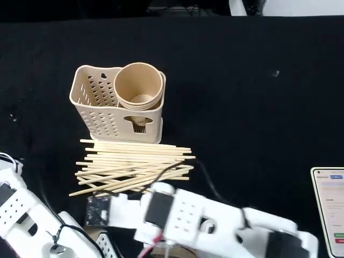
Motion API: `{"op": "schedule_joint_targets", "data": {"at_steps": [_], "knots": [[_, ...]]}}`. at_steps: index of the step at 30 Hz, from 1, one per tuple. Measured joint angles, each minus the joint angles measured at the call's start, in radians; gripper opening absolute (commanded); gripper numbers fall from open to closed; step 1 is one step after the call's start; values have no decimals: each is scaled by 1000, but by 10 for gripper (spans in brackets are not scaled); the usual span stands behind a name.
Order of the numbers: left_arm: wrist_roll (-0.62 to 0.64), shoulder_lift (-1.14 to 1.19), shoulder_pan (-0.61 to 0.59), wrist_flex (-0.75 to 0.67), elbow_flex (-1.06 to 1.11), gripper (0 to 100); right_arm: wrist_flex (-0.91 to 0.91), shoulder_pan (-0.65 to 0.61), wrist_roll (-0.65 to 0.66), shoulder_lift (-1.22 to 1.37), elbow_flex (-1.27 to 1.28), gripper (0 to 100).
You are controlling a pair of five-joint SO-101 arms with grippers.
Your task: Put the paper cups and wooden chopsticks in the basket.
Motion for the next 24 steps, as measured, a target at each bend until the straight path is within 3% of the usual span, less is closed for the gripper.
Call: {"op": "schedule_joint_targets", "data": {"at_steps": [4, 20, 24], "knots": [[0, 0, 0, 0, 0, 127, 14, 0, -37, 71, -12, 325], [0, 0, 0, 0, 0, 127, 87, -11, 25, 72, -78, 308], [0, 0, 0, 0, 0, 127, 57, 83, 28, 72, -72, 307]]}}
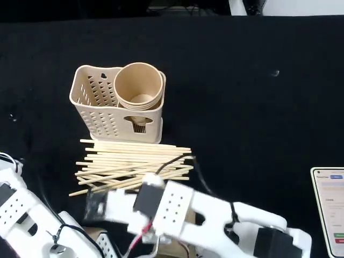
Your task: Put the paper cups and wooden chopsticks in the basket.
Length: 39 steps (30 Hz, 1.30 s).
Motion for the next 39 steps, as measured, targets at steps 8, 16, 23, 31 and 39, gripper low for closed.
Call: {"op": "schedule_joint_targets", "data": {"at_steps": [8, 16, 23, 31, 39], "knots": [[0, 0, 0, 0, 0, 127, -5, 305, 124, 0, 14, 307], [0, 0, 0, 0, 0, 127, -103, 402, 313, -8, 140, 307], [0, 0, 0, 0, 0, 127, -121, 384, 408, -21, 166, 146], [0, 0, 0, 0, 0, 127, -213, 537, 414, -21, 178, 151], [0, 0, 0, 0, 0, 127, -316, 870, 414, 3, 157, 152]]}}
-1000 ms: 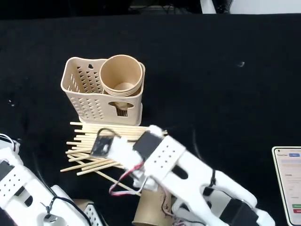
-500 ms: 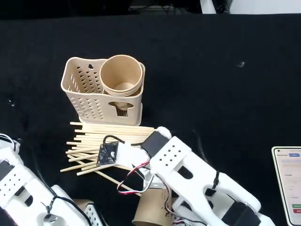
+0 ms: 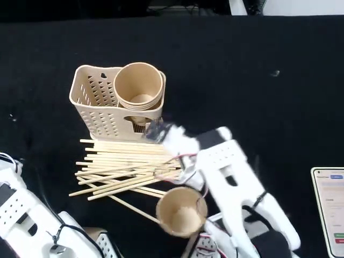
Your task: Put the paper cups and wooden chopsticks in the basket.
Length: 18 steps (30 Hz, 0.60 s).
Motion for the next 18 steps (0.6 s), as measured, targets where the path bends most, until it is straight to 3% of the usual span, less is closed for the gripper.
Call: {"op": "schedule_joint_targets", "data": {"at_steps": [5, 8, 12, 18], "knots": [[0, 0, 0, 0, 0, 127, 6, 195, 0, 0, -135, 152], [0, 0, 0, 0, 0, 127, 115, 245, 0, 0, -273, 152], [0, 0, 0, 0, 0, 127, 354, 173, 0, -2, -443, 152], [0, 0, 0, 0, 0, 127, 377, 35, 192, -86, -456, 152]]}}
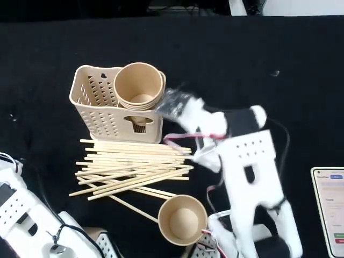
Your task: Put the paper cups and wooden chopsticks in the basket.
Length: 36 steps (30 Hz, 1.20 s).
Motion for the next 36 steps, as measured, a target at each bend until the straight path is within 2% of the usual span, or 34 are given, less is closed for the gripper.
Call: {"op": "schedule_joint_targets", "data": {"at_steps": [6, 10, 15, 19, 23, 36], "knots": [[0, 0, 0, 0, 0, 127, -8, -183, 37, -210, 153, 149], [0, 0, 0, 0, 0, 127, -34, -245, 23, -292, 276, 152], [0, 0, 0, 0, 0, 127, 2, -276, -14, -313, 278, 160], [0, 0, 0, 0, 0, 127, 2, -304, -17, -316, 278, 218], [0, 0, 0, 0, 0, 127, 2, -351, -20, -316, 278, 218], [0, 0, 0, 0, 0, 127, 3, -608, -61, -318, 344, 224]]}}
